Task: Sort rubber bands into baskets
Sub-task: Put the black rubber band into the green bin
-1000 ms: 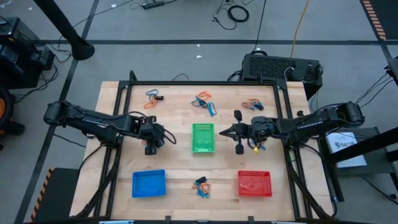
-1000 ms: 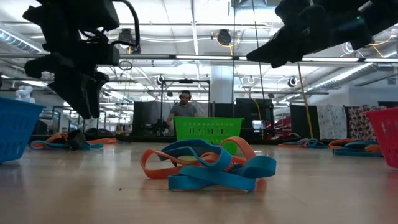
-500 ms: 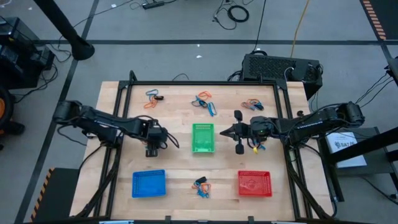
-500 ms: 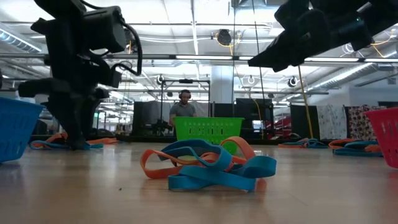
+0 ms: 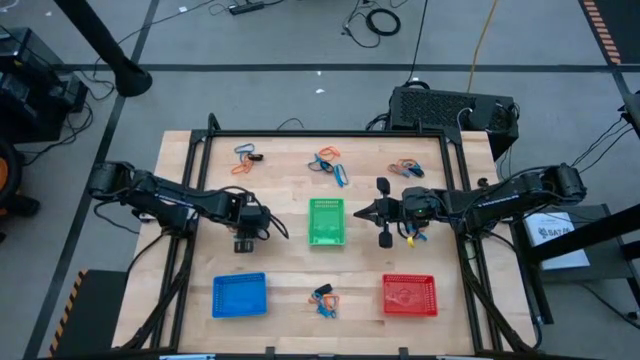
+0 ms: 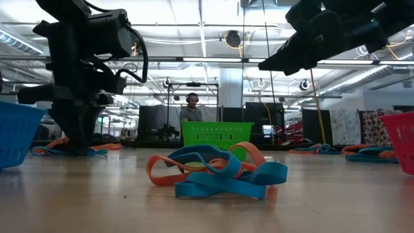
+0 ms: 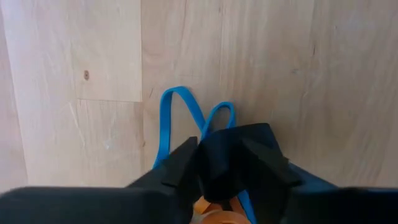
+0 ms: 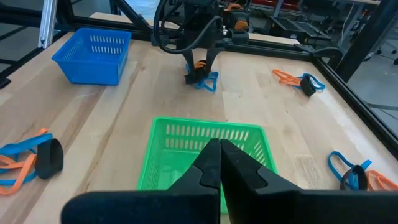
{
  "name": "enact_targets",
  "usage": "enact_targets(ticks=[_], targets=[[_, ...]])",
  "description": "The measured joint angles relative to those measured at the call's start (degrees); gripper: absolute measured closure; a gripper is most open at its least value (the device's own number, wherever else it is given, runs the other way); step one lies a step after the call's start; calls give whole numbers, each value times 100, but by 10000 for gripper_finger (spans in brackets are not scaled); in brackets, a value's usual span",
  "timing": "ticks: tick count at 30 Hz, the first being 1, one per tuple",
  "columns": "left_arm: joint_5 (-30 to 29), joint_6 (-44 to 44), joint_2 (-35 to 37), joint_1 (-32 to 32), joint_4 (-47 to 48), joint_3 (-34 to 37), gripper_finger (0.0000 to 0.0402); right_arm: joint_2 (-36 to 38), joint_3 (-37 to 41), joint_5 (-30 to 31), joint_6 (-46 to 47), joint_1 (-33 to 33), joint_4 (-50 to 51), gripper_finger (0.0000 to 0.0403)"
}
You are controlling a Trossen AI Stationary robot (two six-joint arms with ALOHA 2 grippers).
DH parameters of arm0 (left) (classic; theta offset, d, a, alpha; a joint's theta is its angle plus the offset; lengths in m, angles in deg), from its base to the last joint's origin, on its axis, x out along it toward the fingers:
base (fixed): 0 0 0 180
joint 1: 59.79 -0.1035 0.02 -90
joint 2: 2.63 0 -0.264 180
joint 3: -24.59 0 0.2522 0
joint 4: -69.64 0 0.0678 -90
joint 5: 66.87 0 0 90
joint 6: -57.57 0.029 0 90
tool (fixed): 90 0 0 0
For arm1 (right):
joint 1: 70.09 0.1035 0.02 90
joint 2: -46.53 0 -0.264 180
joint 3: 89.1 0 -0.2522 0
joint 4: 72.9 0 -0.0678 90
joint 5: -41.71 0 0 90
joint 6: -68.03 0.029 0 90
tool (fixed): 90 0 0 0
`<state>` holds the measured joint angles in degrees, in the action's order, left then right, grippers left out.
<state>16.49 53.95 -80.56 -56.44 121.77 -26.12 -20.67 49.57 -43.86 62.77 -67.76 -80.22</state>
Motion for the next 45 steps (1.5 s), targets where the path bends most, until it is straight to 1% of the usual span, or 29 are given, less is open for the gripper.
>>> enact_targets(ticks=[4,6,12,17,19,21,23,29,32,35,40,45], targets=[[-24,78,33,0,49,-26,374,0,0,2,-92,-2,0,403],[-100,112,36,0,118,-112,390,0,0,2,-133,-2,0,403],[-144,122,81,0,251,-294,387,2,0,2,-144,-9,0,403],[-178,116,81,-1,987,-820,387,2,0,2,-143,-9,28,403],[-170,114,83,-2,1097,-1061,387,2,0,4,-144,-9,37,403],[14,121,83,-2,1082,-1254,387,2,0,3,-142,-9,39,403],[95,230,86,-2,685,-1376,387,2,0,2,-143,-9,39,403],[108,892,-6,-2,-2271,-1325,387,2,0,2,-142,-9,26,403],[115,1196,-194,-2,-3184,-1316,387,2,0,3,-62,-9,26,403],[115,1344,-474,-2,-3795,-1316,387,2,2,5,54,-9,37,403],[108,1322,-1162,-2,-4668,-1314,387,2,2,7,157,-9,73,403],[103,1340,-1585,-2,-4863,-1311,387,2,2,20,157,-9,127,403]])
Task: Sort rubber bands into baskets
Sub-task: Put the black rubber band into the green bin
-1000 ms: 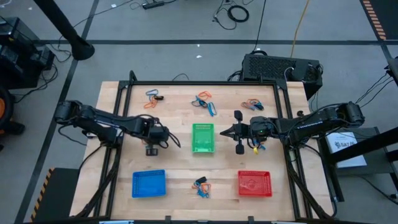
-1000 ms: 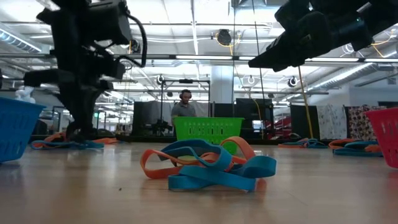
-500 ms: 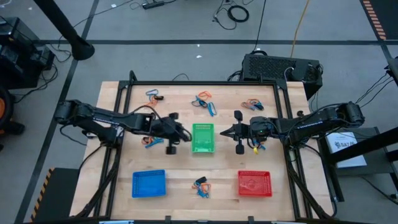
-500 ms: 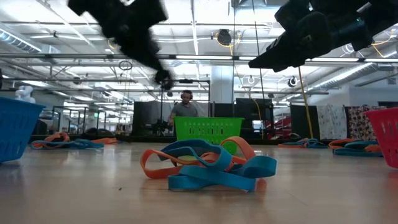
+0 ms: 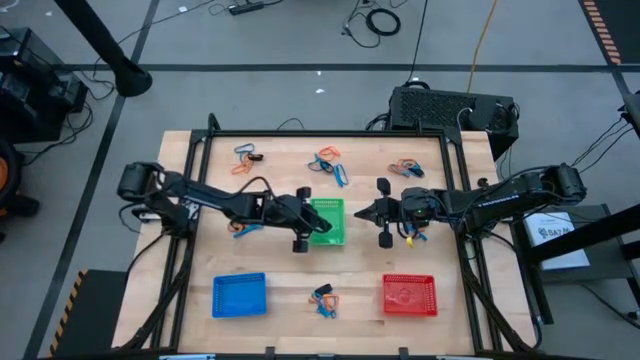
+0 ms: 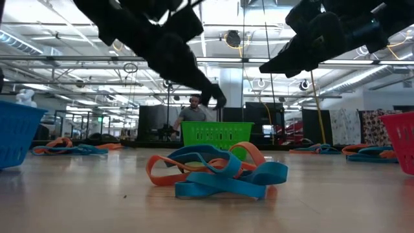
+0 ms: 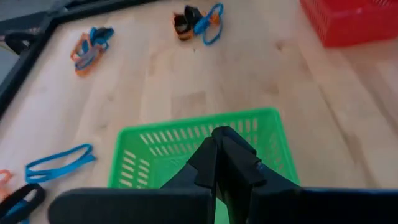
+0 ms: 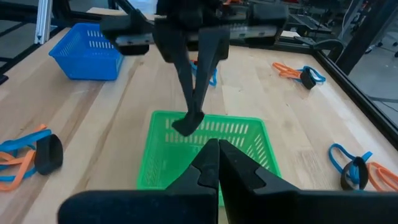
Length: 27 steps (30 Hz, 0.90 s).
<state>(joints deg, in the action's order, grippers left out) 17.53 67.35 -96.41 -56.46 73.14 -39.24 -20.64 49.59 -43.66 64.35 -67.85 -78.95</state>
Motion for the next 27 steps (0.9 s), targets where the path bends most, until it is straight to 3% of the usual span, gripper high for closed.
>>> enact_targets(ticks=[9,22,27], targets=[[-375,0,-304,1,-47,0,378,0,0,11,0,0,-2,403],[-658,12,-301,0,49,-100,267,0,0,13,-21,-2,-2,403],[-662,13,-301,-42,120,-239,247,0,0,13,-42,-2,-2,403]])
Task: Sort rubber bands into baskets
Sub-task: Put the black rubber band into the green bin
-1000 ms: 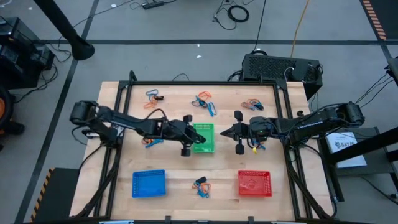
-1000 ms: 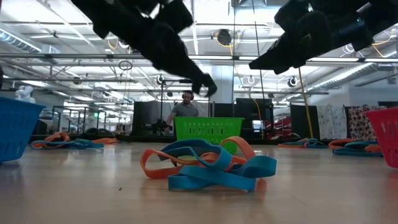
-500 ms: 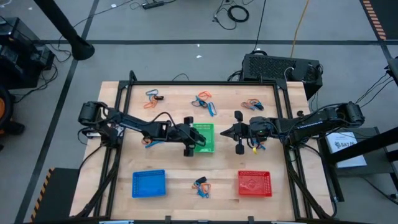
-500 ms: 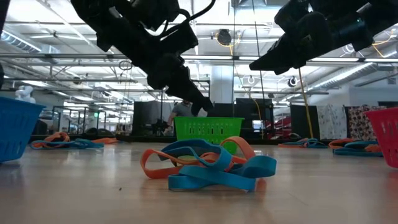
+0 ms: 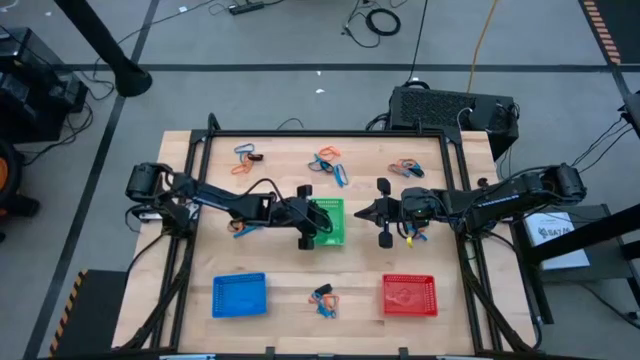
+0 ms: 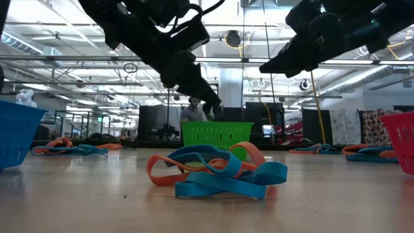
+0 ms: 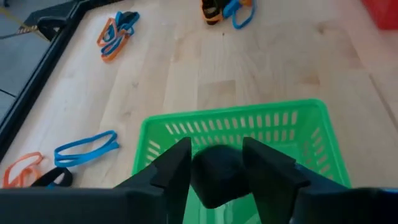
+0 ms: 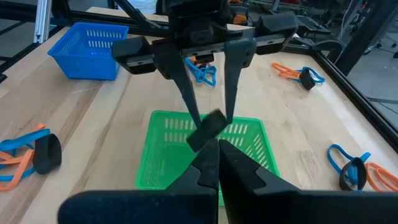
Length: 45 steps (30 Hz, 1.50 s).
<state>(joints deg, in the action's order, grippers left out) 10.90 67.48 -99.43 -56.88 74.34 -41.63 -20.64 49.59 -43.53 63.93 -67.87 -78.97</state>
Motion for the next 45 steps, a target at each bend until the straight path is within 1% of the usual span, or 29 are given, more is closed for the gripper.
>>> enact_targets(ticks=[4,6,8,10,12,17,19,22,24,29,31,38,43,45], targets=[[0,-52,0,-125,744,-222,246,0,0,-2,0,1,0,403],[-4,-2,0,-196,902,-335,246,0,0,-2,0,0,0,403],[-4,234,13,-302,911,-431,246,0,0,-2,-2,0,2,403],[3,273,58,-507,970,-584,246,0,0,-2,-2,0,0,403],[99,295,74,-864,1118,-846,246,0,0,-2,-2,0,1,403],[1072,258,-113,-2093,2135,-1544,246,0,2,-2,-2,0,2,403],[1378,261,-232,-2519,2330,-1837,246,0,2,-2,-2,-2,5,403],[1809,383,-547,-3004,2918,-2334,246,0,2,-5,-38,-20,6,403],[1974,511,-861,-3214,3298,-2662,246,0,2,-6,-122,-40,8,403],[2345,618,-1663,-3492,3971,-3536,246,0,2,-5,-258,-159,13,403],[2381,683,-1915,-3517,4181,-3793,246,0,2,-4,-260,-219,54,403],[2288,743,-2555,-3520,4326,-4338,246,0,2,-4,-302,-412,265,403],[2251,803,-2902,-3564,4729,-4678,246,0,2,-4,-273,-452,338,403],[2152,854,-3036,-3588,4792,-4770,246,0,2,-4,-275,-452,345,403]])
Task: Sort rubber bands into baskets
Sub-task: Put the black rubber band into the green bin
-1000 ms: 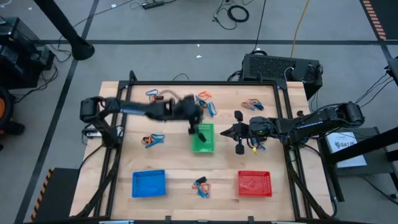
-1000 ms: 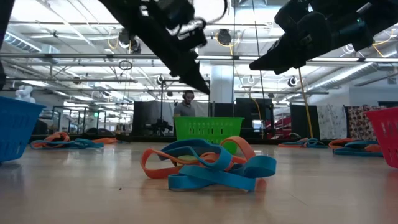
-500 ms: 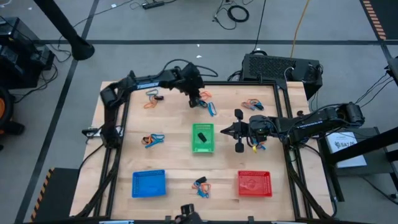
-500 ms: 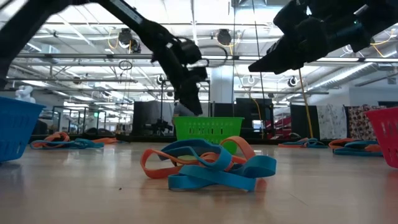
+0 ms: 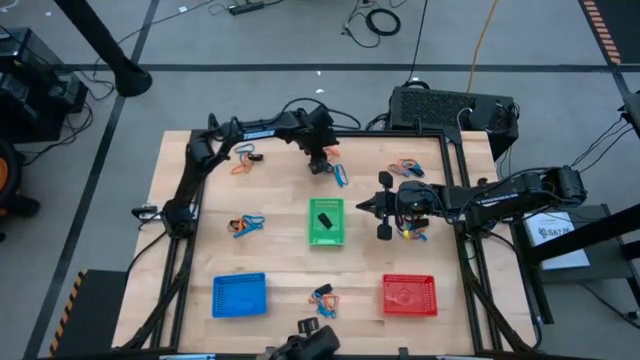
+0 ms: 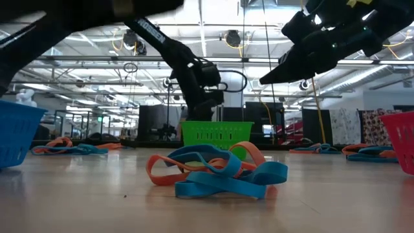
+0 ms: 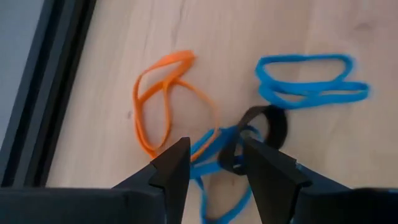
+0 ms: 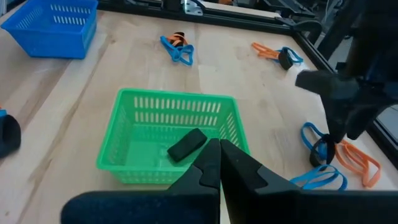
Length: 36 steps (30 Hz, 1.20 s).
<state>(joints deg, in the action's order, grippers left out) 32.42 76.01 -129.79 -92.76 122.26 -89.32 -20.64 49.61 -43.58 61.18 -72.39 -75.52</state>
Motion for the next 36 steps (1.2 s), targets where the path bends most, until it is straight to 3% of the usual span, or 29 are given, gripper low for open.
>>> enact_targets(ticks=[8,16,32,36], targets=[[-16,195,-451,-40,345,-412,246,0,0,-2,9,2,33,403],[71,573,-305,-2,715,-671,246,0,0,-2,-27,0,159,403],[15,648,-380,85,650,-626,252,0,0,-2,15,0,326,403],[-256,747,-380,85,651,-628,252,0,0,-3,15,-1,325,403]])
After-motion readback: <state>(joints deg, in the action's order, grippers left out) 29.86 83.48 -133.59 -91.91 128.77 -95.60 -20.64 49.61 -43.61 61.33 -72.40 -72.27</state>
